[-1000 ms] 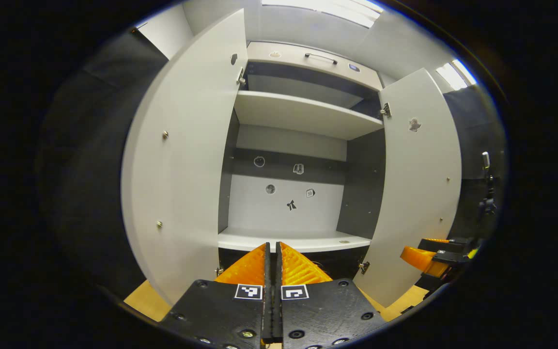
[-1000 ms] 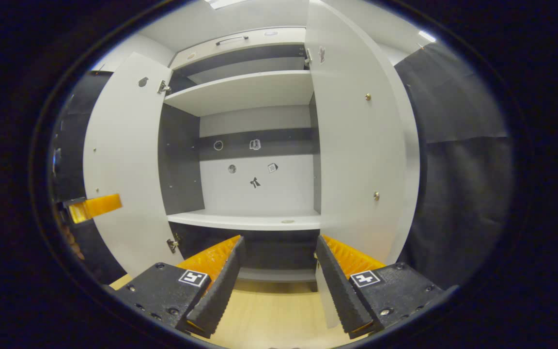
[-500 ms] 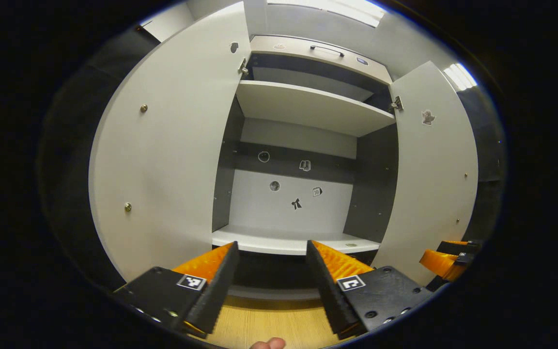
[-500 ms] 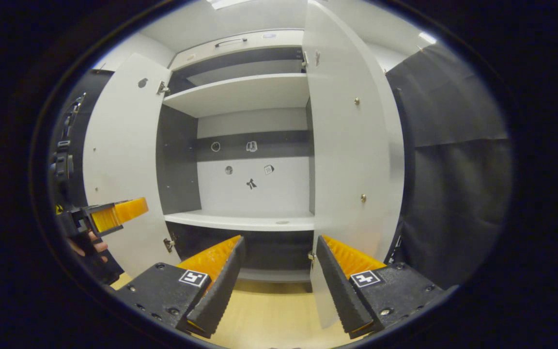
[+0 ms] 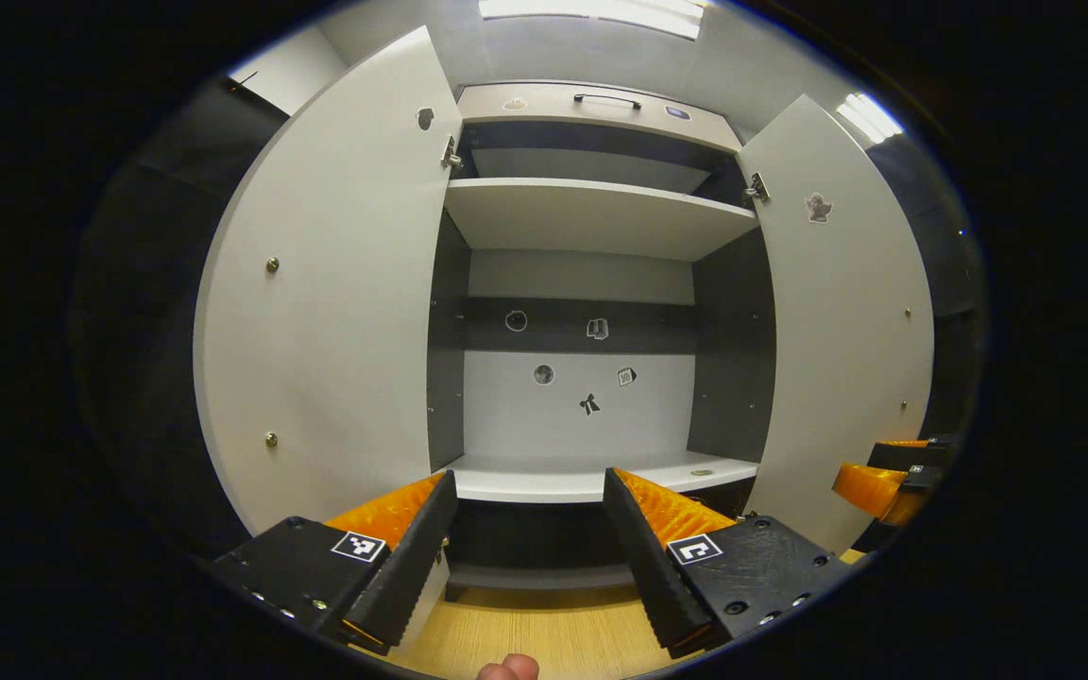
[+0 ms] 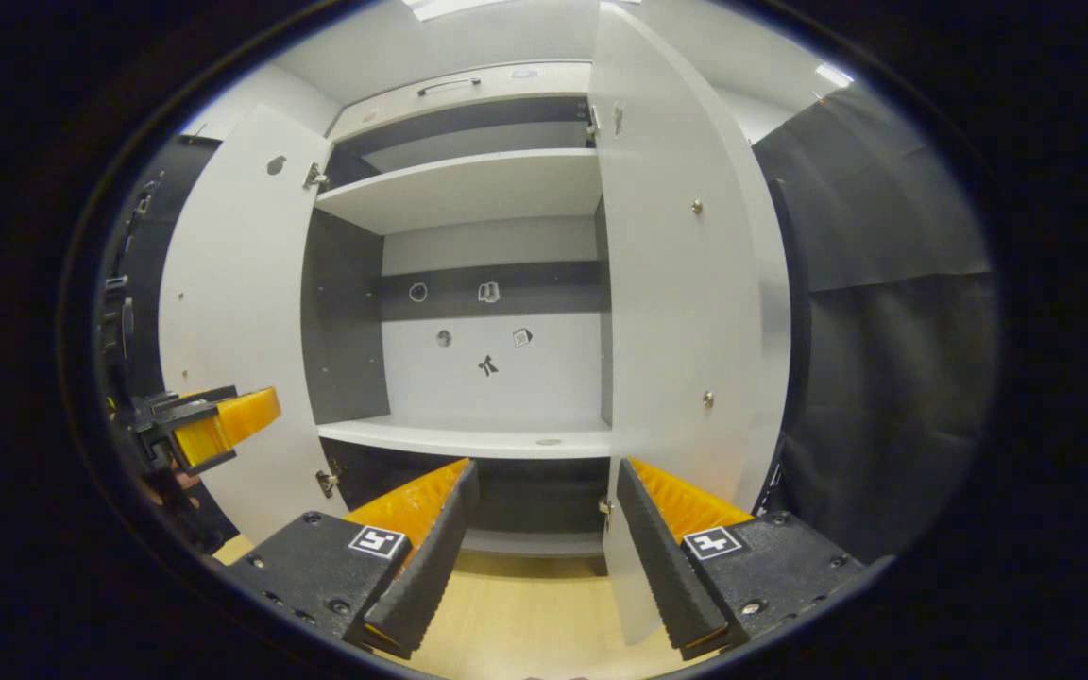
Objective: Open the right door of the double-door shoe cabinet with the right hand, and open the left door with the left hand.
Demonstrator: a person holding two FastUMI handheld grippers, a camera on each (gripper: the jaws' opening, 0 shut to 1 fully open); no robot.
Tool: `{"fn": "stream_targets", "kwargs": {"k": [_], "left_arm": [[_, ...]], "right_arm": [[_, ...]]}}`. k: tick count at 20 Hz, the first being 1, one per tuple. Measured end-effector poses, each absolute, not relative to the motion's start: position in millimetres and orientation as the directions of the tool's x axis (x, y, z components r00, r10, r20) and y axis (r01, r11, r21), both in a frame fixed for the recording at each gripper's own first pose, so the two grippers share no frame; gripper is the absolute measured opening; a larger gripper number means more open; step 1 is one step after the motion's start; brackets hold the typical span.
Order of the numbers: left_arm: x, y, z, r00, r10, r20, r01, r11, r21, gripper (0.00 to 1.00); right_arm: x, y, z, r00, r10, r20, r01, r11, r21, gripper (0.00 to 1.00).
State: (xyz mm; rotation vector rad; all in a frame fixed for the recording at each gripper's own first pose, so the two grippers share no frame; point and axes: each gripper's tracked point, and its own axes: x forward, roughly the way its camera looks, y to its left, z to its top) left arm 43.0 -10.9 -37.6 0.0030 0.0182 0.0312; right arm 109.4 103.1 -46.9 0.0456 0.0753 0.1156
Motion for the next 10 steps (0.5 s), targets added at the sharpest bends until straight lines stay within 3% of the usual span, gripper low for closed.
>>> {"fn": "stream_targets", "kwargs": {"k": [10], "left_arm": [[36.8, -9.0, -33.0, 0.999, 0.044, -0.011, -0.044, 0.999, -0.005, 0.93]], "right_arm": [[102.5, 99.0, -43.2, 0.993, 0.097, -0.066, -0.094, 0.995, 0.041, 0.92]]}}
